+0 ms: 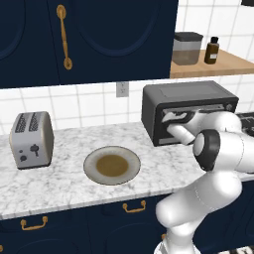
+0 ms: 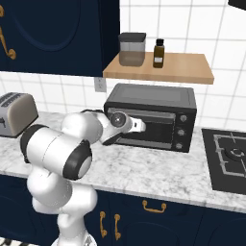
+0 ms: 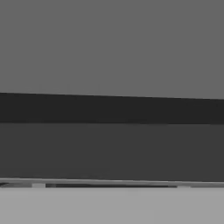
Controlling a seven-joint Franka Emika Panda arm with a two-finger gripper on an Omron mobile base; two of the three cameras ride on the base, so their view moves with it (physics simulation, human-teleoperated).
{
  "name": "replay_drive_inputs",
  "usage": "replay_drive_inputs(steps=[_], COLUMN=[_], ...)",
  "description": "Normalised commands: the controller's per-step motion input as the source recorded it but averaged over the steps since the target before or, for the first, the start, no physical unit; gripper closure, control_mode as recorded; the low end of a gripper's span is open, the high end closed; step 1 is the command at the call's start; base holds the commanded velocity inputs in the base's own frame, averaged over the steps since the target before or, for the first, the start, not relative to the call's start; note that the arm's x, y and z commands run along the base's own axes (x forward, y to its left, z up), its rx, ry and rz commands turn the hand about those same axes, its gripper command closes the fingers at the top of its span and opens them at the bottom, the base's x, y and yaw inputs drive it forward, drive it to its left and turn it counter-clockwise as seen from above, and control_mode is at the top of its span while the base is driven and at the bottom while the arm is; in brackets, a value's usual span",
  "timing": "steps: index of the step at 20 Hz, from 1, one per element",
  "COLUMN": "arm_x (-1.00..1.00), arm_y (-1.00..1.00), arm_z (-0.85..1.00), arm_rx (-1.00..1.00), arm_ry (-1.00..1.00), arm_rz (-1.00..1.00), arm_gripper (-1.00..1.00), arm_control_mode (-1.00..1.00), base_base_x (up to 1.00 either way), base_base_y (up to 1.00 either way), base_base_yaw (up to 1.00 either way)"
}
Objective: Pick up the kebab skewer and baguette bread, and place them inside the toaster oven. Close the toaster oven door and start by setting the timer.
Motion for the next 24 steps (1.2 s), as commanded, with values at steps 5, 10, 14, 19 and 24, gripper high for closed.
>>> replay_drive_inputs(steps=[5, 10, 14, 19, 24], arm_x=[0.38, 0.56, -0.49, -0.93, -0.48], arm_y=[0.19, 0.22, -0.08, -0.25, -0.24], arm_z=[0.01, 0.14, 0.62, 0.9, 0.99], arm_rx=[0.05, 0.07, 0.01, 0.0, 0.0], arm_ry=[-0.24, -0.23, -0.01, 0.18, 0.36], arm_rz=[0.0, 0.0, 0.0, 0.0, 0.0], arm_gripper=[-1.0, -1.0, -1.0, -1.0, -1.0], arm_control_mode=[-1.0, -1.0, -1.0, -1.0, -1.0], base_base_x=[0.0, 0.0, 0.0, 0.0, 0.0], base_base_y=[0.0, 0.0, 0.0, 0.0, 0.0], base_base_yaw=[0.0, 0.0, 0.0, 0.0, 0.0])
